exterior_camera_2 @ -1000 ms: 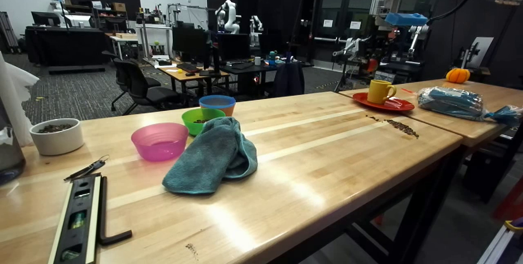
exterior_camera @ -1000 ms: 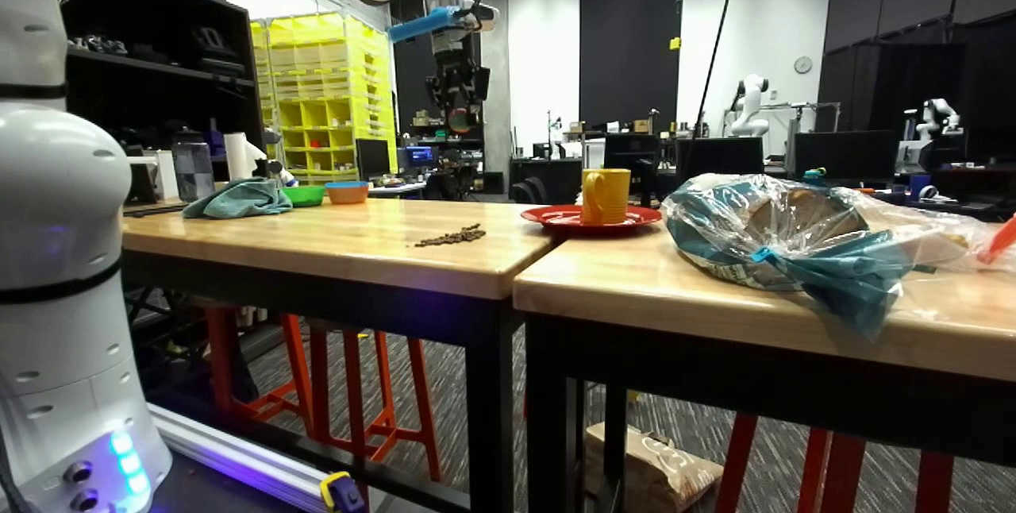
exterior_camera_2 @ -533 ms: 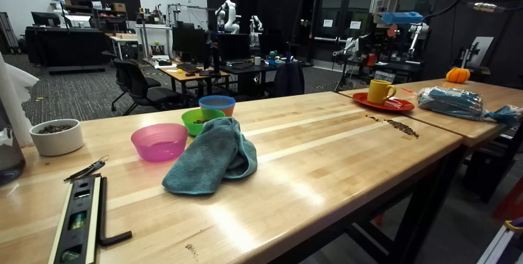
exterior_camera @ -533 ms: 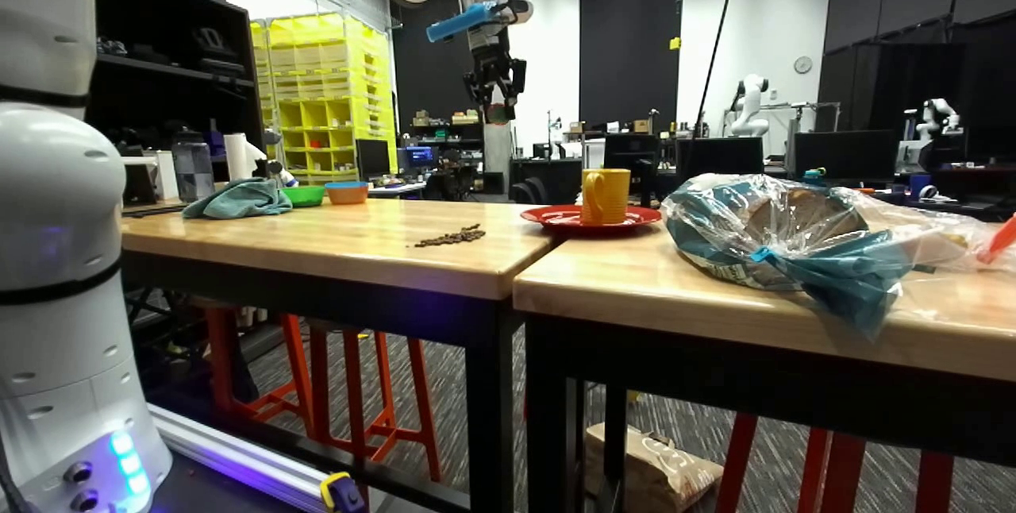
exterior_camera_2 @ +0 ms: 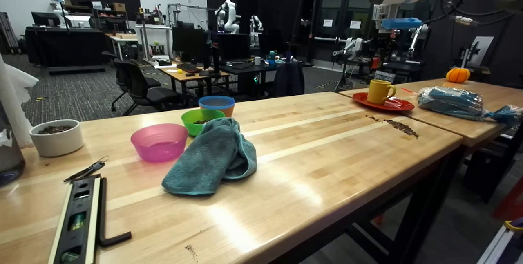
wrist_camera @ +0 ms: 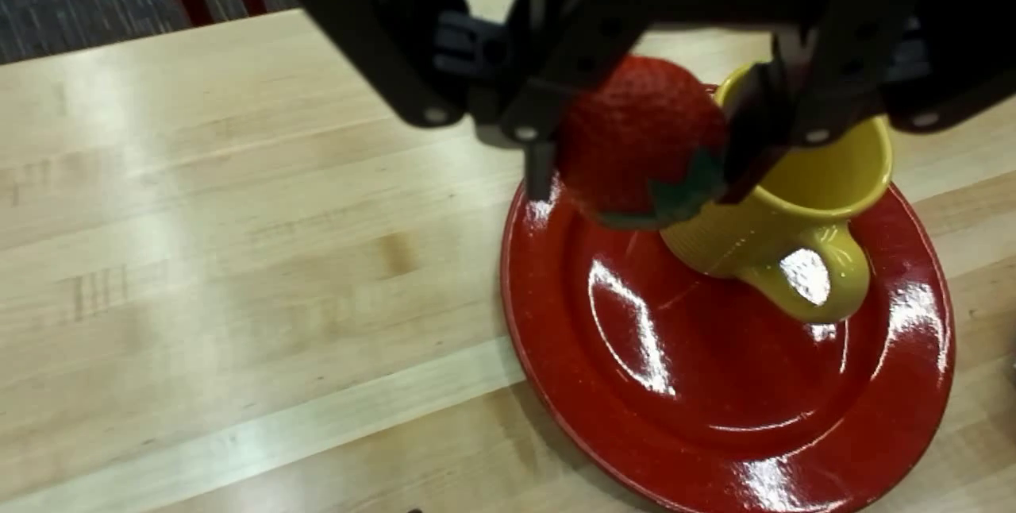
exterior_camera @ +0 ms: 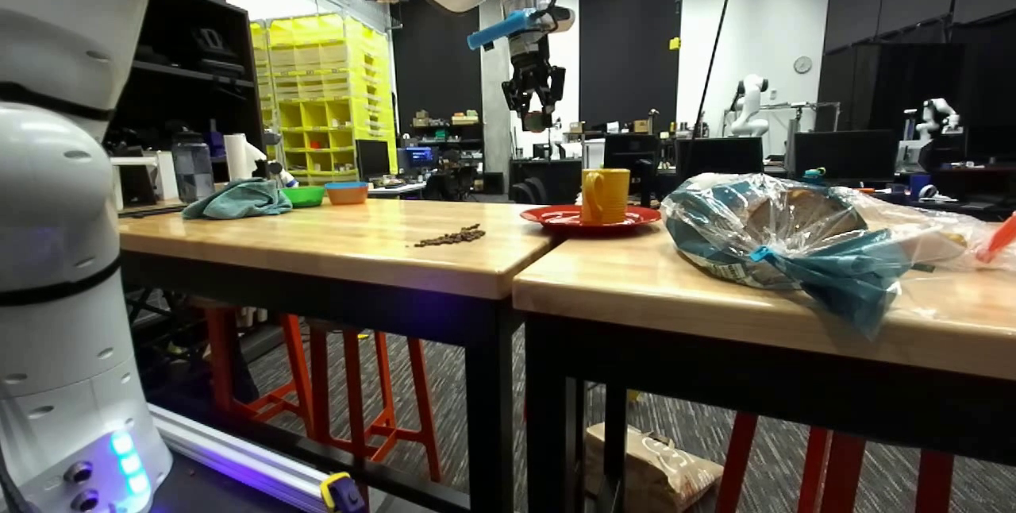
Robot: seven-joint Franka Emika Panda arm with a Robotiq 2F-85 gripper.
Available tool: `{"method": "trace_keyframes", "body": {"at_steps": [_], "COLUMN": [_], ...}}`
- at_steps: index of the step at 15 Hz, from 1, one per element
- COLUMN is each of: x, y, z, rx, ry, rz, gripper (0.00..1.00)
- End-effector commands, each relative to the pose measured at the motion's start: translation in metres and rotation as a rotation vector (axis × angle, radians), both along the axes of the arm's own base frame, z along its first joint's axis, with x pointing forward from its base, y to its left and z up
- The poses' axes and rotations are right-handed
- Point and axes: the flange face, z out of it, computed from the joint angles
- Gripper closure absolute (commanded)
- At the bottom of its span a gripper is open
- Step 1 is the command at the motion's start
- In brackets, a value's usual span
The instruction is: Put the red toy in the yellow cup
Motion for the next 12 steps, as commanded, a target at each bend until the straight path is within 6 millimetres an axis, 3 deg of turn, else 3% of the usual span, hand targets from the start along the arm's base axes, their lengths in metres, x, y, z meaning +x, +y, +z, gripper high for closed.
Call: {"method": "trace_keyframes", "body": {"at_steps": [1, 6, 12], "x": [0.008, 0.016, 0.022], "y": [-0.029, -0.062, -0.088], "z": [0.000, -0.008, -0.018], "rx": [0.013, -0.001, -0.018], "ry": [0.009, 0.007, 0.024], "rz": [-0.033, -0.082, -0.132], "gripper": [0.74, 0.74, 0.74]}}
